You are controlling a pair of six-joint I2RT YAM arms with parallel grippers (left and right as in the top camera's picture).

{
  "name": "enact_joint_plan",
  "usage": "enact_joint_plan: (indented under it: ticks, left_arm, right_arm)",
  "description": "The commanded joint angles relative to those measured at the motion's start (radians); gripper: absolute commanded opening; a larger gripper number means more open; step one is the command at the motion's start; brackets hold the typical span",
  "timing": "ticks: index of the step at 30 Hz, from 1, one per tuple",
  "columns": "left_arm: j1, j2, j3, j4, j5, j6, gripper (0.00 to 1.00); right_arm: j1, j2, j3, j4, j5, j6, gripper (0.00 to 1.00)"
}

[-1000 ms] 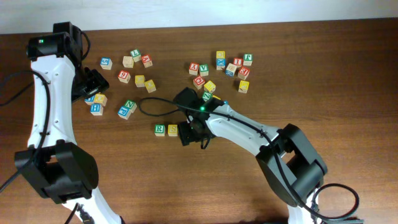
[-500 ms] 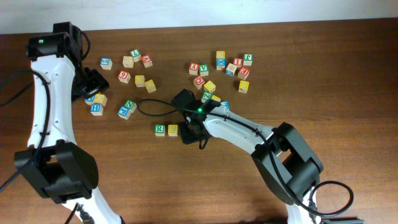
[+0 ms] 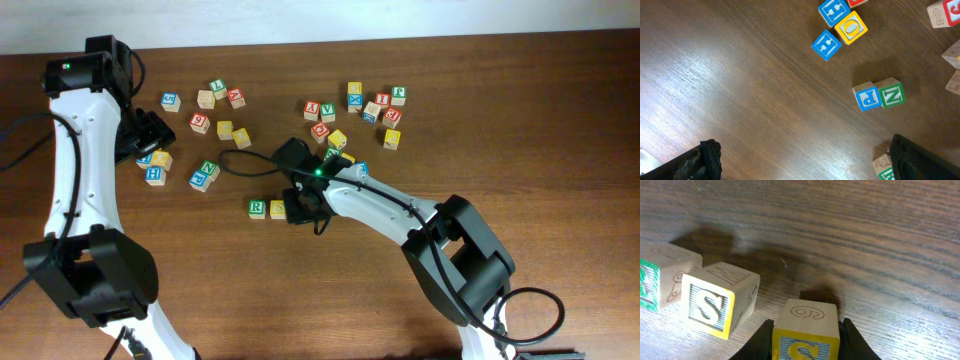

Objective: Spell out RSS
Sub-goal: 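Lower the held S block to the right of the first S block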

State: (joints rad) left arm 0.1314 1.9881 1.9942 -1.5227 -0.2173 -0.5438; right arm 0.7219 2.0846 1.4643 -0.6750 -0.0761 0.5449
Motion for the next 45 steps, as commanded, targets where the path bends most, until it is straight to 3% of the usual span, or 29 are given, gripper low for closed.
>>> enact_joint_plan:
  ticks: [1, 18, 22, 45]
  left_arm:
    - [0.003, -0.013, 0.006, -0.001, -0.005, -0.017, 0.99]
    - [0.003, -0.013, 0.006, -0.001, -0.005, -0.017, 0.99]
    - [0.003, -0.013, 0.006, 0.0, -0.005, -0.017, 0.99]
    - [0.003, -0.013, 0.006, -0.001, -0.005, -0.017, 0.99]
  right_arm:
    - [0.002, 0.011, 0.023, 0.007, 0.059, 0.01, 0.25]
    - [0.003, 0.011, 0.023, -0.012, 0.13, 0.023, 0.25]
    - [0.002, 0.011, 0.023, -0.012, 0.13, 0.022, 0.3]
    - [-0.01, 0.011, 0.023, -0.001, 0.095, 0.101, 0.25]
